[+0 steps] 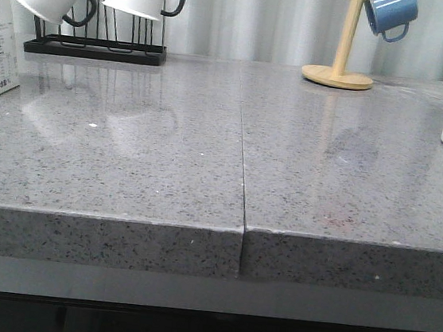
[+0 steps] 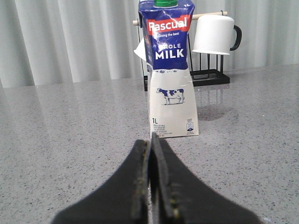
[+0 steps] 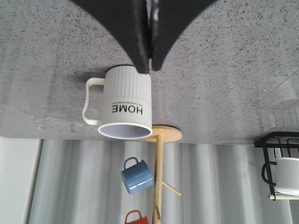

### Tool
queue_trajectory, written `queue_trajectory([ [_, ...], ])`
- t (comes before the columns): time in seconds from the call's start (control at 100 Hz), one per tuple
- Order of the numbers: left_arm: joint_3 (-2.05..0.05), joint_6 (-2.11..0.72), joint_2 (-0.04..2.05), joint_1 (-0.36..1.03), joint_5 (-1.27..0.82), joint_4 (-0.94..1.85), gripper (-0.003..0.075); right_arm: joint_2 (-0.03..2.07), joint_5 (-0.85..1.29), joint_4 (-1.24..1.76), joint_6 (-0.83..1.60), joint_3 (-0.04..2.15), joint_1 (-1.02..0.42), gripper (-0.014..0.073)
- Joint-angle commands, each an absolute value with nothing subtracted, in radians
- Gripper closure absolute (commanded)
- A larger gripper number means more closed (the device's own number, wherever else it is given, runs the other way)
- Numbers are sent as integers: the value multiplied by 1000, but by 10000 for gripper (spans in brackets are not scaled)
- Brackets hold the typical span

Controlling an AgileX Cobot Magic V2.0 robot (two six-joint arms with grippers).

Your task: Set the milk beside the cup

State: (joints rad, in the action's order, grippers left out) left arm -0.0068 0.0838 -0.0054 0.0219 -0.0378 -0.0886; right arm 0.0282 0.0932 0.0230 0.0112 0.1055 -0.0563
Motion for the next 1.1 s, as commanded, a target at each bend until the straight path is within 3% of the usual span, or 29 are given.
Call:
queue_trajectory([
  [0.0,43,93,-37,21,43,-83,741,118,76,29,19,200,-54,715],
  [0.29,43,93,-37,21,43,-83,741,516,115,29,19,394,-54,715],
  [0.52,43,93,-37,21,43,-83,741,752,-35,29,19,419,-53,698],
  [0.61,43,93,-37,21,43,-83,741,806,-71,29,19,419,-53,587],
  [0.76,43,93,-37,21,43,-83,741,856,-80,29,19,419,-53,224],
  [0.81,43,93,-37,21,43,-83,741,866,-85,29,19,419,-48,146],
  [1.09,43,93,-37,21,43,-83,741,887,-164,29,19,419,89,127],
])
